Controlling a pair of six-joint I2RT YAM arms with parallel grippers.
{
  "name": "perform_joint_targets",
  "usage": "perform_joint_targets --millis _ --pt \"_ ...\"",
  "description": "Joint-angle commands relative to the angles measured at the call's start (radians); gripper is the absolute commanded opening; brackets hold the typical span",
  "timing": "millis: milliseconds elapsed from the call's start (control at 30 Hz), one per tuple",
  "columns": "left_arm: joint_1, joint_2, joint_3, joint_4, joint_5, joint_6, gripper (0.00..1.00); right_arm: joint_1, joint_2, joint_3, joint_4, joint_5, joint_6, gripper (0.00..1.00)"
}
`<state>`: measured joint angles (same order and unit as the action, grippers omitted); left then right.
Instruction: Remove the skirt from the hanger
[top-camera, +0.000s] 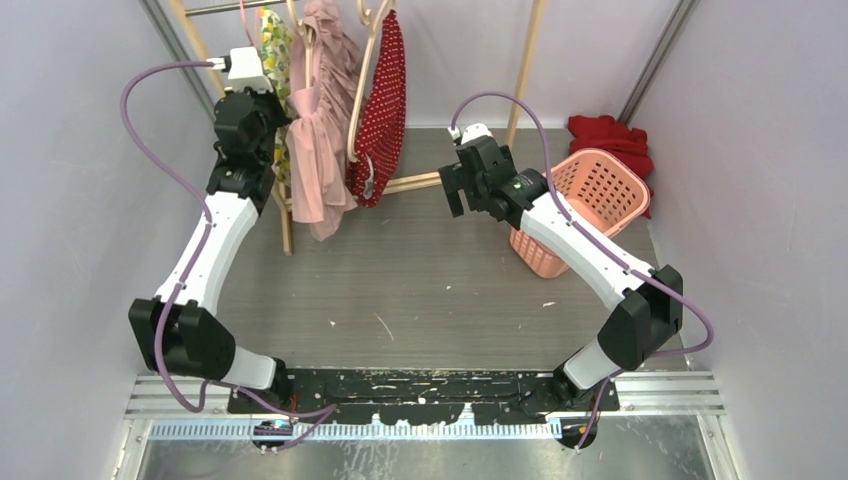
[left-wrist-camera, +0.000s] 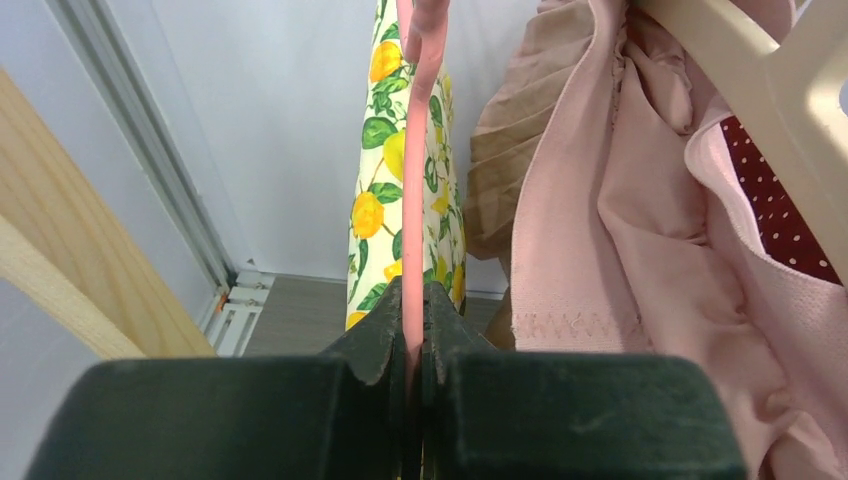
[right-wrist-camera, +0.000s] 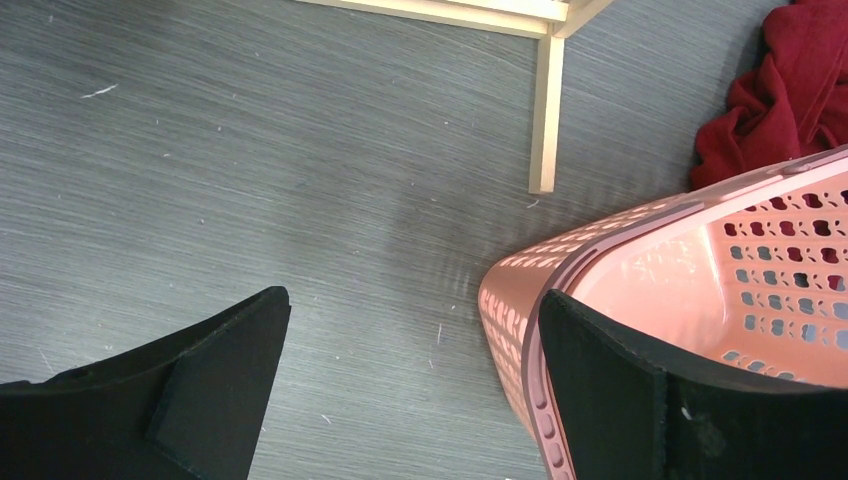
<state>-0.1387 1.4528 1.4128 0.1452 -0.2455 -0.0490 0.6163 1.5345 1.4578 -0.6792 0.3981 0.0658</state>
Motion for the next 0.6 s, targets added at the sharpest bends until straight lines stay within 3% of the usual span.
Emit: perform_joint_targets --millis 0,133,567 --pt "0.015 -0.113 -0.021 0.050 0.015 0.010 0.00 0.006 -0.015 0.018 0.002 0.017 -0.007 0.99" --pt "0.016 -0.150 -0.025 -0.079 0.040 0.049 0.00 0.005 -0.032 0.051 -0.042 0.002 -0.009 0.98" --pt "0.023 -0.142 -0.170 -0.092 0.065 0.038 0.00 0.006 -0.070 0.093 -0.077 -0.033 0.000 0.97"
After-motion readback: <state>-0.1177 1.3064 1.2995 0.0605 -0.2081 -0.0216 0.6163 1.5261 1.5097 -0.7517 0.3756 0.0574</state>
